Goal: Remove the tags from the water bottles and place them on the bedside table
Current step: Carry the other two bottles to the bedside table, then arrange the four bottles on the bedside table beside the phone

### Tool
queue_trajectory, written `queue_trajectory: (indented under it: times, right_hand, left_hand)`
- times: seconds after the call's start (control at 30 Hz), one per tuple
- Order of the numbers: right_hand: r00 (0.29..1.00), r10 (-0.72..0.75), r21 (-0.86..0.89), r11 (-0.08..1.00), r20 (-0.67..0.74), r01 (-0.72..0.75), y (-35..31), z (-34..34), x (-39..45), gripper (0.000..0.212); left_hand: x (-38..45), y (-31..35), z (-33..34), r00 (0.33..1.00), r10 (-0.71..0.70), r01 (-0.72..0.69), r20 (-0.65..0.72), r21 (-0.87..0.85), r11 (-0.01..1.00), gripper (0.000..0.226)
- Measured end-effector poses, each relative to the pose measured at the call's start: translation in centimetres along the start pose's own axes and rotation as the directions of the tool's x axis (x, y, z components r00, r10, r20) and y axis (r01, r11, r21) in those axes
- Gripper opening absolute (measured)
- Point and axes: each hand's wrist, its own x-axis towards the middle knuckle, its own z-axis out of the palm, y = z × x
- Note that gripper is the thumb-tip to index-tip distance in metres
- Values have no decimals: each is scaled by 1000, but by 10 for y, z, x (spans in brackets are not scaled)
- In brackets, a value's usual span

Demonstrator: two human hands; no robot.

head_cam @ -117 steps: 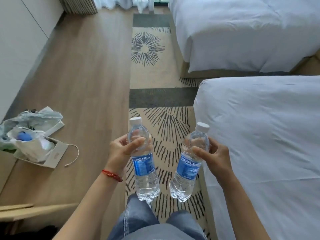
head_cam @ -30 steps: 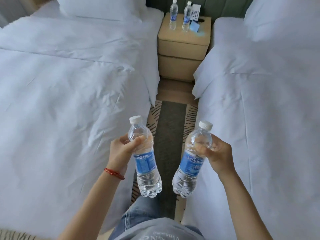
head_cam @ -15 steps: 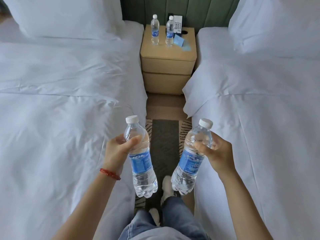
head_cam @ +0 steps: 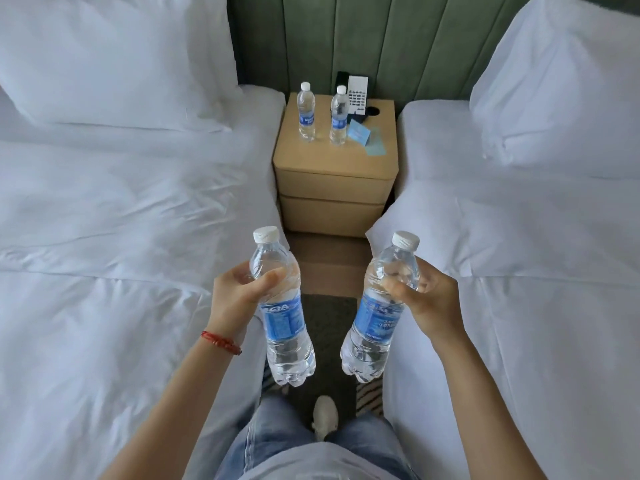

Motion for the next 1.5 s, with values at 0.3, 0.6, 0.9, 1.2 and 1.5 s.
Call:
queue_trajectory:
  times: [0.3, 0.6, 0.9, 1.2, 1.5]
  right_hand:
    - [1000, 14, -20, 1000, -18, -15, 1, 13, 150, 23]
    - [996, 66, -34, 997, -57, -68, -6, 47, 310, 30]
    - [984, 123, -77, 988, -126, -134, -1, 63, 434, 39]
    - [993, 75, -127, 988, -91, -86, 22, 61, 550, 59]
    - [993, 100, -208, 972, -60, -110, 61, 67, 630, 55]
  left_hand:
    - [152, 21, 31, 998, 12, -11, 55, -26, 1000, 51]
    - [326, 51, 48, 992, 10, -6, 126, -33, 999, 10]
    - [458, 72, 72, 984, 45, -48, 170, 11, 999, 43]
    - [550, 62, 118, 992, 64, -78, 109, 126, 989, 48]
    - [620, 33, 146, 1000, -13, 11, 8, 279, 960, 58]
